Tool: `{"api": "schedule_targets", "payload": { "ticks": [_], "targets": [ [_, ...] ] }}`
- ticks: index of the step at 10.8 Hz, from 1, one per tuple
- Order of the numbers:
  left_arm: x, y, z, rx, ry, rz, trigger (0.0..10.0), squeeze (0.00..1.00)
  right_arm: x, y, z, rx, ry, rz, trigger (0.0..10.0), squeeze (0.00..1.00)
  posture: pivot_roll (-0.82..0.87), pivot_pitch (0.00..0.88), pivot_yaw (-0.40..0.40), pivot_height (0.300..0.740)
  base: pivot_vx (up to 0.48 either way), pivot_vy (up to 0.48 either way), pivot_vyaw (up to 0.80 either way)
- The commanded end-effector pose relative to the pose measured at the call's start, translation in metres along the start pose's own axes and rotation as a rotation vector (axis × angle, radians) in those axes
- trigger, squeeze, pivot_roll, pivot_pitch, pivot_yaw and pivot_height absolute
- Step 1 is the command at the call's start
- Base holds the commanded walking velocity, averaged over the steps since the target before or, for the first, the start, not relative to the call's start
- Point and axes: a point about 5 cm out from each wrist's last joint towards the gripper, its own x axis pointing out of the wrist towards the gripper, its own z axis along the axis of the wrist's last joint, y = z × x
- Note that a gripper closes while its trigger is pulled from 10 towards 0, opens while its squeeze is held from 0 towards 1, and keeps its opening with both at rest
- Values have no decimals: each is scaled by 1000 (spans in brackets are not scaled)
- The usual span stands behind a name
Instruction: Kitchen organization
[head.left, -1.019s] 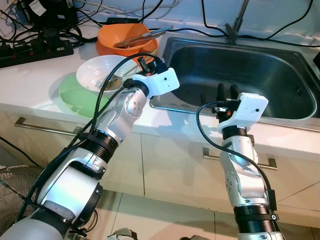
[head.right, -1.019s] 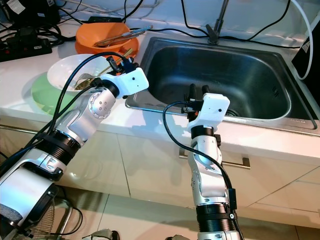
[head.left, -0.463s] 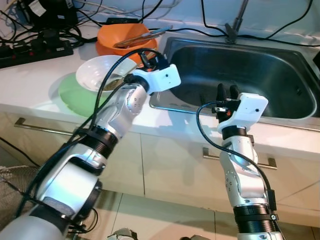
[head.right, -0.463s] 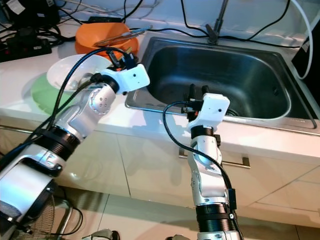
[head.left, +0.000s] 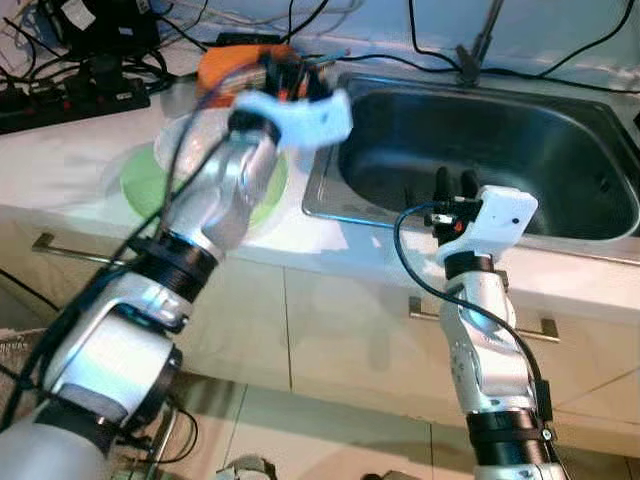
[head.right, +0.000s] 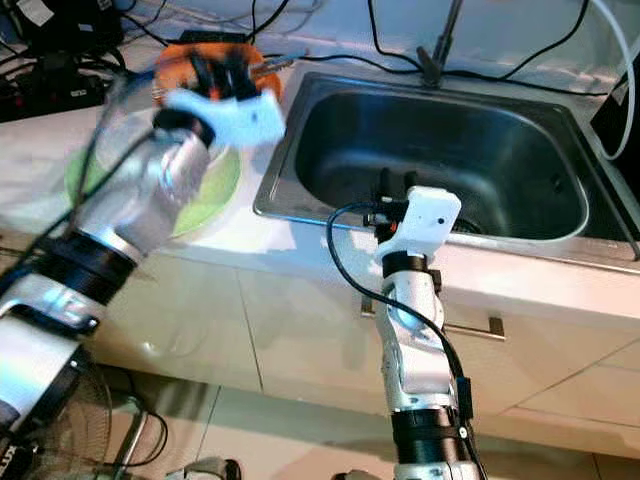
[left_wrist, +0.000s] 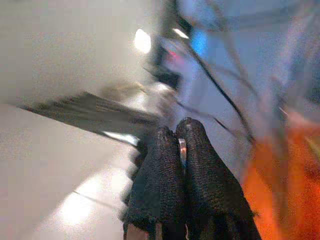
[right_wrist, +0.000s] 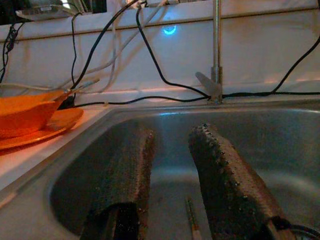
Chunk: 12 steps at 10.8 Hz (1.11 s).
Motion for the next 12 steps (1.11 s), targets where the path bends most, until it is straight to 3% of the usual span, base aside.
{"api": "schedule_targets", "payload": {
  "ticks": [1,2,3,4,6,7,8,9,12],
  "targets": [
    [5,26,17,-9,-100,136,10000,0,2,0,0,6,5,-1,10000,0,74,54,-9,740,0,0,0],
    [3,43,32,-113,-191,249,10000,0,2,0,0,5,6,-2,10000,0,75,55,-8,740,0,0,0],
    [1,51,39,-190,-239,287,10000,0,2,1,0,5,5,-1,10000,0,75,55,-8,740,0,0,0],
    [-5,63,56,-506,-356,327,10000,0,2,1,0,1,6,-2,10000,0,74,56,-8,740,0,0,0],
    [-11,77,59,-973,-430,353,10000,0,2,0,0,-6,4,-5,10000,0,73,59,-8,740,0,0,0],
    [-11,78,58,-1133,-442,328,10000,0,2,0,0,-7,4,-5,10000,0,73,60,-8,740,0,0,0],
    [-8,71,54,-1360,-424,253,10000,0,2,1,0,-12,3,-2,10000,0,73,60,-7,740,0,0,0],
    [-7,57,48,-1512,-385,178,10000,0,2,1,1,-19,-1,4,10000,0,72,60,-6,740,0,0,0],
    [-16,23,39,-1747,-276,38,10000,0,8,-6,8,-47,-22,-4,10000,0,64,64,-8,740,0,0,0]
  ]
}}
